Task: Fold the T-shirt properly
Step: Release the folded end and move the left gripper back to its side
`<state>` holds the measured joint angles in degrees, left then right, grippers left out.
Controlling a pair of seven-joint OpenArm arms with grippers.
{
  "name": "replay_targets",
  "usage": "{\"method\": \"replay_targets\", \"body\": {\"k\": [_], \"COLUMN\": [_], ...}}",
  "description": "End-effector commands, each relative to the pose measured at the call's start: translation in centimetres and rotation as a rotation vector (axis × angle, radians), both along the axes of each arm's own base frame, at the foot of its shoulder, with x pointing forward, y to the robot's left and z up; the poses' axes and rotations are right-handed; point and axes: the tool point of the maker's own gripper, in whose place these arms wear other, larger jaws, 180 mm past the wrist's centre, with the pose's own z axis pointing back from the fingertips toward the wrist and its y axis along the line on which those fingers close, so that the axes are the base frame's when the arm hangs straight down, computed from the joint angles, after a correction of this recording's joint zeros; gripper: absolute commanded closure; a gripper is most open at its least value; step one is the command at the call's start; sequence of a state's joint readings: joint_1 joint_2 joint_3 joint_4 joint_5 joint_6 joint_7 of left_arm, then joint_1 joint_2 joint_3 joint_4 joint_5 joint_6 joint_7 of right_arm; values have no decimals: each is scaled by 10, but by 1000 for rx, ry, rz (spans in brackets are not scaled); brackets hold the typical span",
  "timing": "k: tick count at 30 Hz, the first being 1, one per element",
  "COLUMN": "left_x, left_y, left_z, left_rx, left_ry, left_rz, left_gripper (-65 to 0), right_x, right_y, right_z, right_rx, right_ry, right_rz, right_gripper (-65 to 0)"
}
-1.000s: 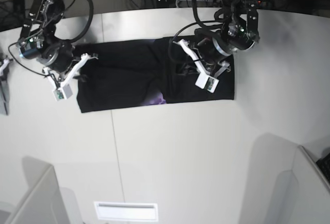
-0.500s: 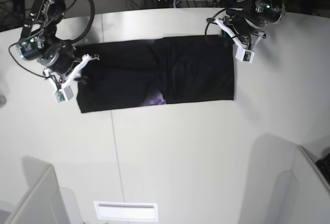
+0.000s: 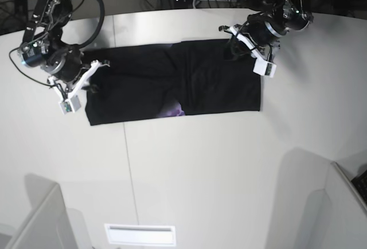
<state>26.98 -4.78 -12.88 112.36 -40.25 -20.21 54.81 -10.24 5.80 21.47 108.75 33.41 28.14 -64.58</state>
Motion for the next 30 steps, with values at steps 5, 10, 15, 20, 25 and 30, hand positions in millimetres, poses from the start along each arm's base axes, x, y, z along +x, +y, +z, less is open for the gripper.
{"method": "replay_targets", "body": {"k": [5,10,15,20,25,30], "left_x": [6,4,4,7,10,1], "left_y": [35,53,65,66,61,116], "left_z": [8,-7,-30,-38,7,20], "left_rx": [37,47,33,21,61,128], "left_ry": [-37,6,66,84,-39,-69], "left_rz": [97,145,194,202,167,305], "left_gripper": [0,0,0,0,0,0], "right_x": [7,8,8,8,14,21], "right_y": [-2,0,0,0,-6,-10], "right_z": [10,10,10,10,14,15], "right_rx": [-2,4,4,4,-11,-37], "right_ry": [-44,-46,-46,-46,-37,31], "right_rz": [5,4,4,4,4,20], "right_gripper": [0,0,0,0,0,-156]}}
